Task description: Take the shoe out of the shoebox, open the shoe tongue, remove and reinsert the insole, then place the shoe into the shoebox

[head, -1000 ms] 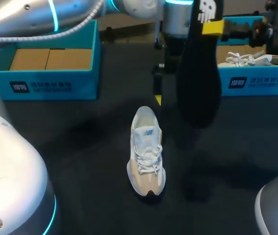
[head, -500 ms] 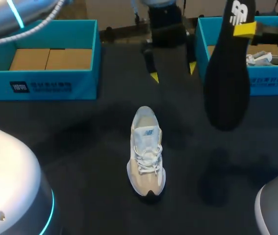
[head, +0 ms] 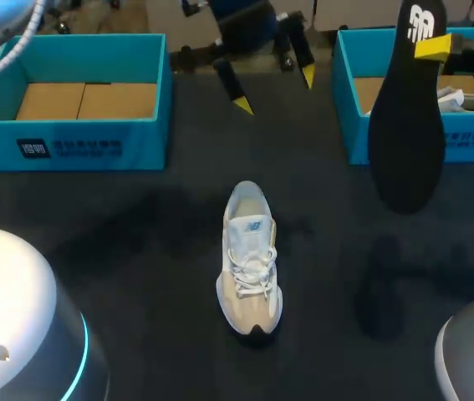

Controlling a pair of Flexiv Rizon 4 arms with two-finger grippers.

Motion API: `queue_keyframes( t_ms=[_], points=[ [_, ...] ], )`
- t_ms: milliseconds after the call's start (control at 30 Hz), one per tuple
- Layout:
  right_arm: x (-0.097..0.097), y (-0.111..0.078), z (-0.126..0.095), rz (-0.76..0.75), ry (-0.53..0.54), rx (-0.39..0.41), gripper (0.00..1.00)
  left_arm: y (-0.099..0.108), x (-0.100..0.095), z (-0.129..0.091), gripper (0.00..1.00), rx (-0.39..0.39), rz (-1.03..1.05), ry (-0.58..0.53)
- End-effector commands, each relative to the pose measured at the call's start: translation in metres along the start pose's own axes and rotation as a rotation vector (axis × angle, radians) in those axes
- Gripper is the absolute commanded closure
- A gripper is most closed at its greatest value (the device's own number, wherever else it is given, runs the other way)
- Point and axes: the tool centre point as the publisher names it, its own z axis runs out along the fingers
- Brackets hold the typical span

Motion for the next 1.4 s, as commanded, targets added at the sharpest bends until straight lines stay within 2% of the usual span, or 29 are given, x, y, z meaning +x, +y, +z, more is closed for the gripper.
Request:
queue_keyframes(
  t_ms=[33, 100, 600, 733, 933, 1067, 1400],
  points=[
    [-0.014, 0.026, 0.012, 0.036, -0.005, 0.063, 1.00, -0.012, 0.012, -0.013, 0.00, -0.031, 0.013, -0.351],
    [-0.017, 0.028, 0.012, 0.040, -0.010, 0.059, 1.00, -0.016, 0.013, -0.018, 0.00, -0.050, 0.013, -0.361],
    [-0.017, 0.028, 0.012, 0.040, -0.010, 0.059, 1.00, -0.016, 0.013, -0.018, 0.00, -0.050, 0.013, -0.361],
    [-0.017, 0.028, 0.012, 0.040, -0.010, 0.059, 1.00, -0.011, 0.020, -0.003, 0.00, -0.052, 0.007, -0.490],
    [-0.025, 0.038, 0.004, 0.133, 0.004, -0.001, 1.00, -0.009, 0.015, -0.011, 0.00, -0.083, 0.067, -0.638],
    [-0.034, 0.047, 0.004, 0.183, 0.021, -0.008, 1.00, -0.007, 0.012, -0.018, 0.00, -0.113, 0.098, -0.718],
    [-0.062, 0.067, 0.026, 0.363, 0.101, 0.072, 1.00, -0.010, 0.010, -0.036, 0.00, -0.156, 0.193, -0.889]
  ],
)
